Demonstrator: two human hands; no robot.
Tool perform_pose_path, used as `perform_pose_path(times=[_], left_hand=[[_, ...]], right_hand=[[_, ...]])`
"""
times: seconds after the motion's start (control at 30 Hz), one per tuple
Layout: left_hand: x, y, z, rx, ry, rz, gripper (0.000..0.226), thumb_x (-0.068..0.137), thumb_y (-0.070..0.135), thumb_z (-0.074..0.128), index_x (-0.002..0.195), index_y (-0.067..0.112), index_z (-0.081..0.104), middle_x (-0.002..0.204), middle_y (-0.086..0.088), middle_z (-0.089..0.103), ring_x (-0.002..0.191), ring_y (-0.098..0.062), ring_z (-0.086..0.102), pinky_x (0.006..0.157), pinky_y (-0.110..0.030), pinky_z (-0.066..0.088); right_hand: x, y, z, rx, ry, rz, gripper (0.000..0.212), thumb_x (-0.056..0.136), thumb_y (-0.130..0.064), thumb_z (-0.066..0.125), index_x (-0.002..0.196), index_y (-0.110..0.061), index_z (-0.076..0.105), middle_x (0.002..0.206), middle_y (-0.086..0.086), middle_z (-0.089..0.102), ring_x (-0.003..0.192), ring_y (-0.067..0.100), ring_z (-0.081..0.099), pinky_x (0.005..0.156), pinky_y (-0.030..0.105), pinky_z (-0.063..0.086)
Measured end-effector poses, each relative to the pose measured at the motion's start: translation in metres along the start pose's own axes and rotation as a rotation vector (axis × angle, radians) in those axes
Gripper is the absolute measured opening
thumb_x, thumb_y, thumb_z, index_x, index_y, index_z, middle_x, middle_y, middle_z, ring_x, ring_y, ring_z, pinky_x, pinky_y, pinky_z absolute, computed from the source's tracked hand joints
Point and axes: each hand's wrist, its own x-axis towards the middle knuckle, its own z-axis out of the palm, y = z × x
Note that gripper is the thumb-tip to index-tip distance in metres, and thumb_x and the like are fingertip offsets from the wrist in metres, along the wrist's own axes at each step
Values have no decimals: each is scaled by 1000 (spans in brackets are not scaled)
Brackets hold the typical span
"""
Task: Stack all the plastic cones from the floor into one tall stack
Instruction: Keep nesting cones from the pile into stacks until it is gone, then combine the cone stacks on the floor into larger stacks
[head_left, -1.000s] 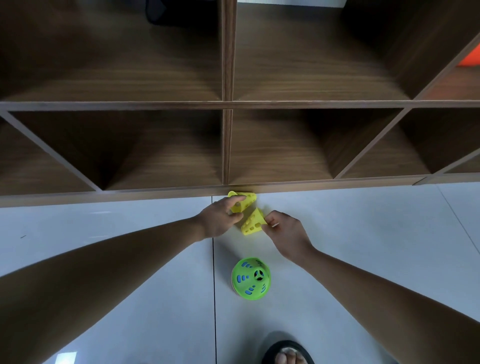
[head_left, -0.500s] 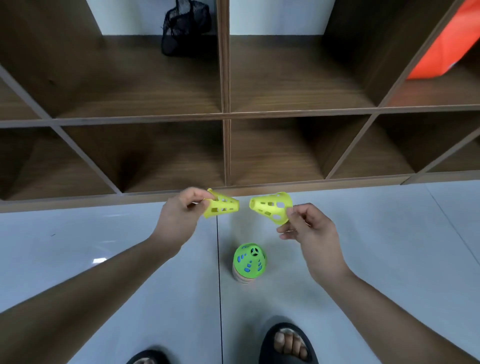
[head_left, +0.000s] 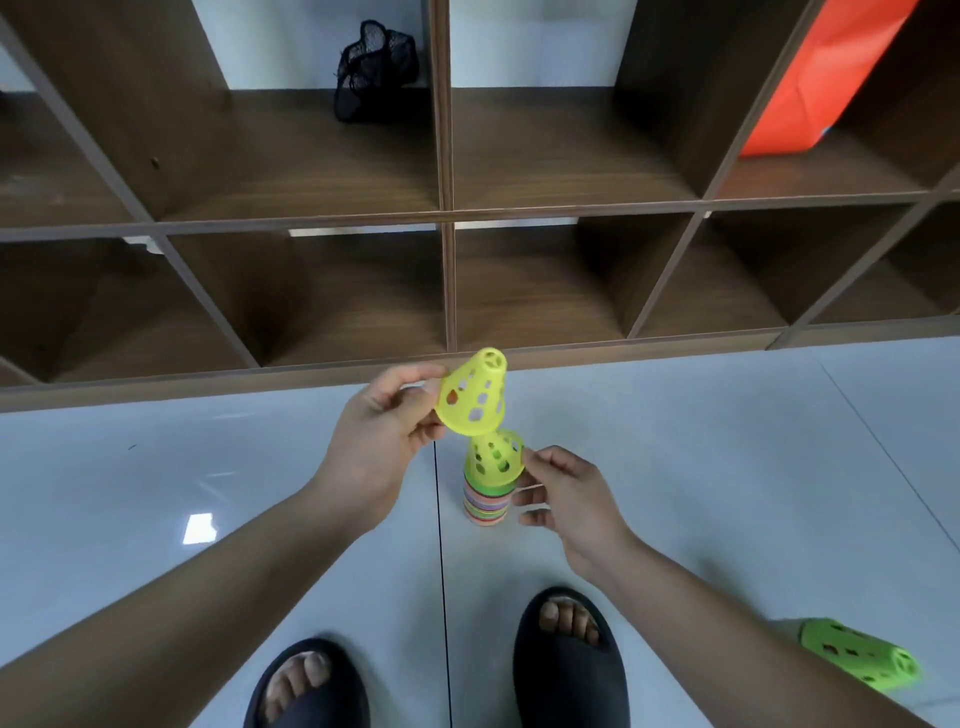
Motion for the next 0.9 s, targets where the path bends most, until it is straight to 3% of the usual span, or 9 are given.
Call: perform_pose_path(times=[0.13,0.23,0.43,0.6,0.73,0.9], left_hand=[[-8,-19,10,154,-52,-41,19,108,9,58,117,13,75,101,-13,76,87,-21,68,78,-31,59],[-7,-31,10,297,-23,-66,19,109,12,57,115,16,74,96,-10,77,84,-18,67,72,-27,58],[-10,-49,5,542,52,-111,11,106,26,63,116,29,66,104,-5,72,86,-18,75,70,-33,56],[-38,-70,13,633,130,-218,6,100,17,55,104,13,53,81,-7,68,70,-23,70,64,-38,48],[-70,-72,30,757,-58,-243,7,98,24,56,97,18,58,71,-5,69,66,-19,66,63,-37,47],[-94,-34,68,953,-401,-156,9,99,19,62,93,26,63,77,-4,72,62,-14,67,63,-35,46]], right_hand=[[3,15,-2,-116,28,10,26,104,-26,64,85,-8,64,79,5,69,64,21,62,54,32,51],[-5,22,-11,-185,50,15,26,102,-26,64,93,-2,66,84,6,71,65,19,64,58,32,52],[-35,33,-51,-285,120,-39,11,98,-18,63,93,-11,70,93,8,75,70,15,67,63,31,56],[-74,41,-98,-352,209,-129,13,98,-16,65,88,-21,71,89,-1,73,77,16,72,66,34,60],[-108,52,-129,-285,279,-155,13,97,-11,64,90,-18,71,88,0,73,79,20,72,67,36,59],[-145,70,-166,-208,375,-150,11,96,-7,64,91,-15,71,87,2,74,80,24,71,66,36,58]])
